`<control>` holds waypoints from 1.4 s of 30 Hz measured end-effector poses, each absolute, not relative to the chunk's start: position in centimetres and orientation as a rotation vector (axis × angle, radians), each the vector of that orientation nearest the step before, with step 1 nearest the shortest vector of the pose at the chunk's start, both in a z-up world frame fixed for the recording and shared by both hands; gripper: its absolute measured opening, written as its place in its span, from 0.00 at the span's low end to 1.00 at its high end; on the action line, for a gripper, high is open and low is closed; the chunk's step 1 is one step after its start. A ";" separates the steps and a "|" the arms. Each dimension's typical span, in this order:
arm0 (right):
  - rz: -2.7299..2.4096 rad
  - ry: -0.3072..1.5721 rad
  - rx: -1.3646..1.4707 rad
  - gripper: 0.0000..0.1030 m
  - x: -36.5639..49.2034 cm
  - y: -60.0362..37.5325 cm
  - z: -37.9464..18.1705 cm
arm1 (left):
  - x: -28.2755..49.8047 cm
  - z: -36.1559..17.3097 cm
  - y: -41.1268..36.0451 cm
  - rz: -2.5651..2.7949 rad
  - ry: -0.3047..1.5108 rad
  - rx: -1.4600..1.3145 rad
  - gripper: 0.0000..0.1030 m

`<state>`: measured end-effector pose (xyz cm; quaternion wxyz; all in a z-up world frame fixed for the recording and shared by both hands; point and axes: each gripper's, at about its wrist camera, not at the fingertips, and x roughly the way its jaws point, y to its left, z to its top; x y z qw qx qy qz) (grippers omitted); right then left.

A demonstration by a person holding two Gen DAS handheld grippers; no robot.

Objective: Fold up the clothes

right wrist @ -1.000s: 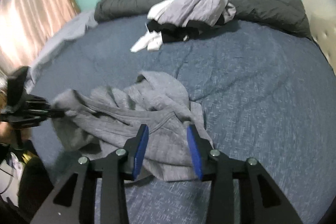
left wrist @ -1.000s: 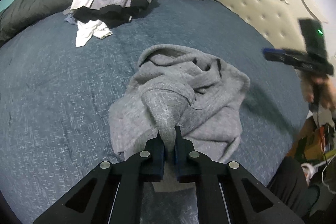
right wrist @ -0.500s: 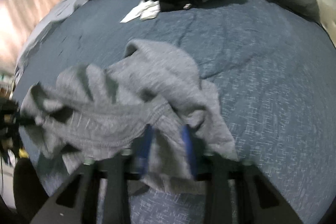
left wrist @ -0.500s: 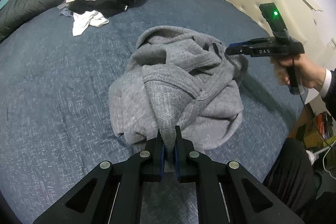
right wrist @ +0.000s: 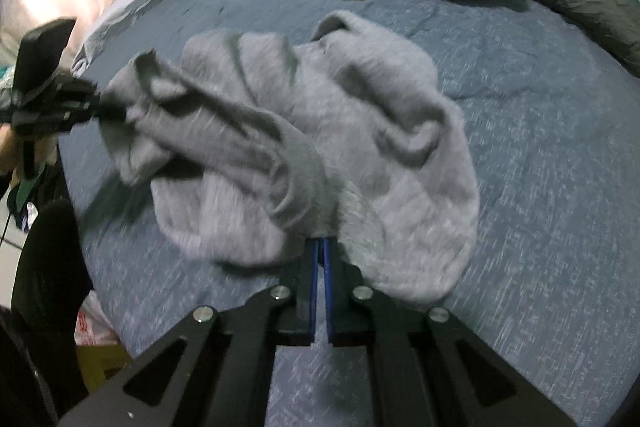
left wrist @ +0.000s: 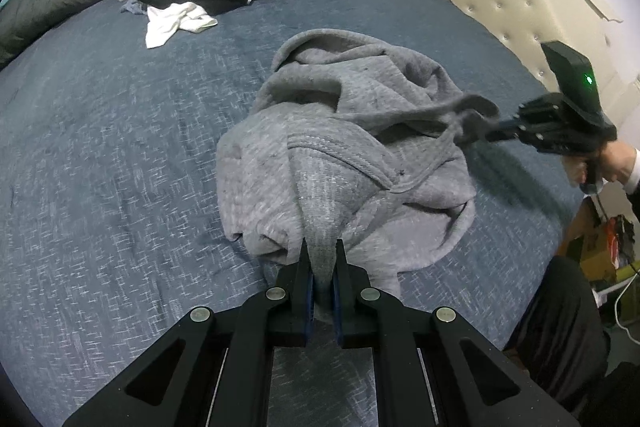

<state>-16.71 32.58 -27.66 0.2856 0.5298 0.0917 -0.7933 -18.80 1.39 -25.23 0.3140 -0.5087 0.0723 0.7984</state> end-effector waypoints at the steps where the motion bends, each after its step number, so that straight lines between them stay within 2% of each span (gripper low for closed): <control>1: -2.120 0.243 1.422 0.02 -16.6 32.8 -27.7 | -18.8 -25.2 1.3 2.107 0.191 -1.342 0.07; 4: -2.128 0.210 1.430 0.02 -16.3 33.7 -27.4 | -18.7 -25.1 1.1 2.109 0.195 -1.343 0.07; 10: -2.216 -0.014 1.330 0.08 -17.7 35.2 -23.6 | -18.6 -24.6 1.0 2.119 0.210 -1.332 0.07; 13: -2.244 -0.059 1.275 0.39 -18.4 34.4 -21.9 | -18.5 -23.8 1.3 2.124 0.195 -1.312 0.08; 14: -2.251 -0.058 1.277 0.41 -18.8 34.0 -21.8 | -18.5 -23.4 1.4 2.128 0.196 -1.301 0.08; 17: -2.275 -0.031 1.304 0.41 -20.1 32.8 -22.0 | -18.1 -22.0 2.2 2.156 0.210 -1.261 0.11; 21: -2.232 0.029 1.341 0.41 -20.9 31.0 -23.1 | -17.9 -20.8 3.2 2.163 0.221 -1.222 0.21; 30: -2.091 0.249 1.406 0.41 -18.5 27.3 -25.9 | -18.1 -21.6 3.7 2.152 0.214 -1.240 0.22; 33: -2.085 0.283 1.448 0.41 -18.4 27.0 -27.2 | -17.9 -21.9 3.9 2.139 0.221 -1.247 0.31; 37: -2.095 0.298 1.474 0.41 -18.4 26.9 -28.2 | -17.8 -22.4 4.1 2.122 0.237 -1.261 0.31; 39: -2.105 0.298 1.470 0.35 -18.6 26.8 -28.3 | -18.0 -22.6 3.9 2.122 0.220 -1.269 0.30; 41: -2.111 0.296 1.459 0.16 -18.7 26.8 -28.2 | -18.2 -22.8 3.7 2.121 0.203 -1.276 0.29; 42: -2.114 0.298 1.453 0.13 -18.7 26.8 -28.1 | -18.4 -23.0 3.6 2.121 0.199 -1.280 0.21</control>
